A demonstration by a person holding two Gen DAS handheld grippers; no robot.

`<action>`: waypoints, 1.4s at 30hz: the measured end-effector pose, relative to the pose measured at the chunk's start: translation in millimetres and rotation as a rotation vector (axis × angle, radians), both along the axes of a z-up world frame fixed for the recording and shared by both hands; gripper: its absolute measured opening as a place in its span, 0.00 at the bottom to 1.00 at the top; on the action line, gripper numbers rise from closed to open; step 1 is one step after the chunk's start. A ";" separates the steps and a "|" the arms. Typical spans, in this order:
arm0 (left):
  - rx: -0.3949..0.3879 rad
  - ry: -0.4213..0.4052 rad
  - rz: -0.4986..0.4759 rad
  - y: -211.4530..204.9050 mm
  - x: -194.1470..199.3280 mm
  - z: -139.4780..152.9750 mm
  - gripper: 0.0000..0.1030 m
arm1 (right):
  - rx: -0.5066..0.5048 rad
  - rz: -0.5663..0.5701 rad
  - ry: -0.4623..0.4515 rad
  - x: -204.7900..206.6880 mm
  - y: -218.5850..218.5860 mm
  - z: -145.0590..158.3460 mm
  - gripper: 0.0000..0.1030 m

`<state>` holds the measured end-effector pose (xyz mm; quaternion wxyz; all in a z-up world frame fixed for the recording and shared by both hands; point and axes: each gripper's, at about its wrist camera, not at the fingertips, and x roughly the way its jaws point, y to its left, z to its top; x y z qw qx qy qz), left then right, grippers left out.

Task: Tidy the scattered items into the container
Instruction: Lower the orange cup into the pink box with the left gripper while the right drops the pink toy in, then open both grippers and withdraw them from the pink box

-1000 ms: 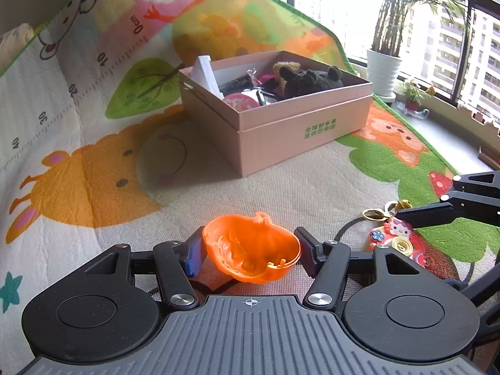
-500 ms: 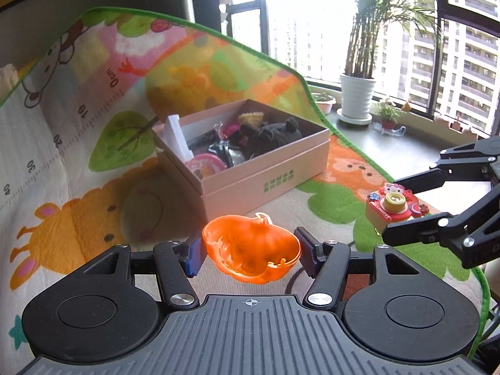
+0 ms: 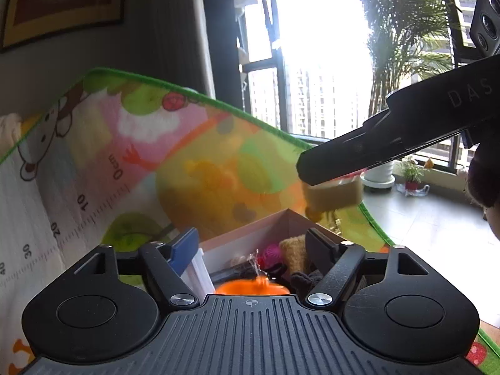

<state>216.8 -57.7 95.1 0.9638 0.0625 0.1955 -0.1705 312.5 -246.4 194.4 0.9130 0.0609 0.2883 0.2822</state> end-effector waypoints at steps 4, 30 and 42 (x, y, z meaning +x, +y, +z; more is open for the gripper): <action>-0.075 0.084 0.047 26.0 -5.5 -14.8 0.94 | -0.025 -0.034 0.002 10.1 -3.6 -15.7 0.75; -0.105 0.241 0.037 55.0 -44.4 -59.2 0.98 | 0.043 -0.070 0.227 32.7 15.7 -94.8 0.95; -0.132 0.220 0.155 104.2 -41.4 -56.6 0.99 | 0.009 0.000 0.164 25.9 78.1 -94.9 0.98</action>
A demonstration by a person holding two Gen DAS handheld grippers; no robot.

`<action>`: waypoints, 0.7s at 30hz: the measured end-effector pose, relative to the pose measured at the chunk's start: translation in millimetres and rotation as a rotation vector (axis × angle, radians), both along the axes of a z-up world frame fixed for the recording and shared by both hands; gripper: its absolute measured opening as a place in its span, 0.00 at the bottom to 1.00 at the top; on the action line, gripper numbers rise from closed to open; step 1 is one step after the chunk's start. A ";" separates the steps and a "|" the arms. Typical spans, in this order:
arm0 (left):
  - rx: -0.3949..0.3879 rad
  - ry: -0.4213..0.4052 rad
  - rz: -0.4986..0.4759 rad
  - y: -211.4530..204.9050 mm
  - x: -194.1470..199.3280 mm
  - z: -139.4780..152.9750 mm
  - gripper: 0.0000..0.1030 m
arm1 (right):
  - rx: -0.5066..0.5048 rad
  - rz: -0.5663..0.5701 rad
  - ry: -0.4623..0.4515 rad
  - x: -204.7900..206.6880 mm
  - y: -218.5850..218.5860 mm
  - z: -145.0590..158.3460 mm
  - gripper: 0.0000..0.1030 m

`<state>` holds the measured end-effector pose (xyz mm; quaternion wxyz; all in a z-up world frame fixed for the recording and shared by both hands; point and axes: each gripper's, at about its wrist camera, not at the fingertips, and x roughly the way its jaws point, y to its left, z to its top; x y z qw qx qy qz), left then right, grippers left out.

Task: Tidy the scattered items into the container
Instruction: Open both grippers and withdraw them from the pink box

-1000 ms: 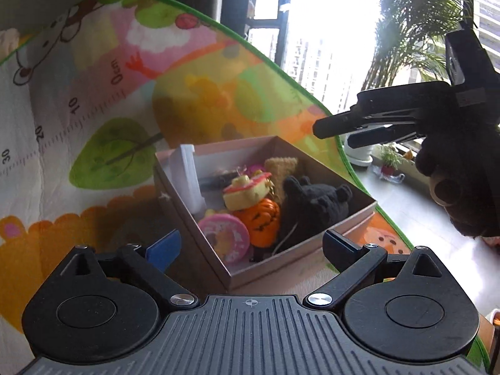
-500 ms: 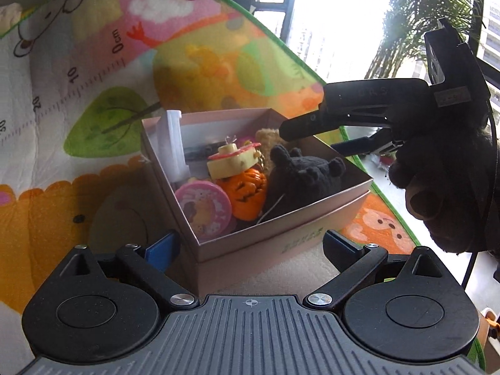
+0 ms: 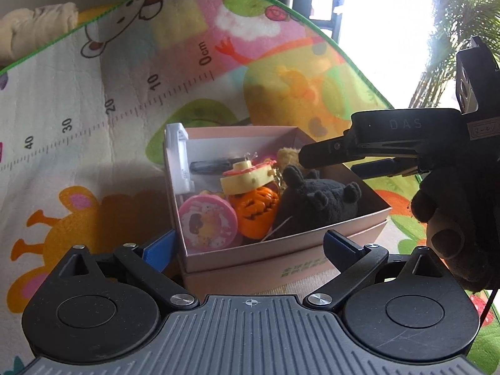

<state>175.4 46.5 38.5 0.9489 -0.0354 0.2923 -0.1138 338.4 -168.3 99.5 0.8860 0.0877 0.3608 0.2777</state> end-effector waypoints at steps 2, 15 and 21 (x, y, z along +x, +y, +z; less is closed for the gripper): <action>-0.018 0.021 0.009 1.2 -5.7 -1.8 1.00 | -0.022 -0.034 -0.048 -14.4 -10.1 6.0 0.99; 0.055 0.147 0.196 -7.6 -54.7 -38.9 1.00 | -0.189 -0.090 -0.114 -146.1 -42.3 -34.5 1.00; 0.150 0.104 0.227 -20.2 -52.4 -47.4 1.00 | -0.280 -0.120 -0.079 -147.0 -30.2 -60.1 1.00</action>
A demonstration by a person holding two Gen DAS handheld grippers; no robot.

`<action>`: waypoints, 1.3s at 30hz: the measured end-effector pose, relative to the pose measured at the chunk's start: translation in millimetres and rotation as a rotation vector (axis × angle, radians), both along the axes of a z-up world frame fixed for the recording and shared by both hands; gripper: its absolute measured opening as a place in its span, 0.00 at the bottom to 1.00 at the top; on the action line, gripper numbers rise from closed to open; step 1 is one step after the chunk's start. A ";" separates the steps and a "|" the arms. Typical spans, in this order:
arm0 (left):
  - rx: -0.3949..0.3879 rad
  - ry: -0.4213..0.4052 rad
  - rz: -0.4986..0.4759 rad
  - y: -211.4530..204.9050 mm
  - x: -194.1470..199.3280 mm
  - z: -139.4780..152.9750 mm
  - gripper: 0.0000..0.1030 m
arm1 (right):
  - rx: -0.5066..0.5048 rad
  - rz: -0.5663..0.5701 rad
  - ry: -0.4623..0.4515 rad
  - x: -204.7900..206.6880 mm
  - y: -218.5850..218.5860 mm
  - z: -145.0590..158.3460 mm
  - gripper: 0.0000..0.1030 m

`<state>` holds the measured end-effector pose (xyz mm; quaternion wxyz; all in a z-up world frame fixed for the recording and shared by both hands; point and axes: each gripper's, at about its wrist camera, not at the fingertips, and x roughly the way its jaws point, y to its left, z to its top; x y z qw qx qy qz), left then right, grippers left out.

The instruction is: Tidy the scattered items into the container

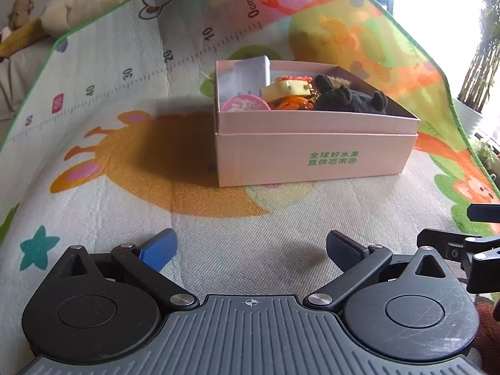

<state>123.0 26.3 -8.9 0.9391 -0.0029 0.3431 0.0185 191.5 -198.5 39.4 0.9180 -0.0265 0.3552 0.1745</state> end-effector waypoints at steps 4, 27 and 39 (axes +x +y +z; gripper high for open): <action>0.007 -0.008 0.006 -1.8 1.7 -1.8 1.00 | -0.047 -0.047 -0.024 11.1 5.5 -9.0 1.00; 0.007 -0.009 0.006 -3.2 1.5 -2.2 1.00 | -0.047 -0.058 -0.053 14.7 7.0 -11.6 1.00; 0.007 -0.009 0.006 -3.1 1.6 -2.1 1.00 | -0.047 -0.058 -0.053 14.7 6.7 -11.5 1.00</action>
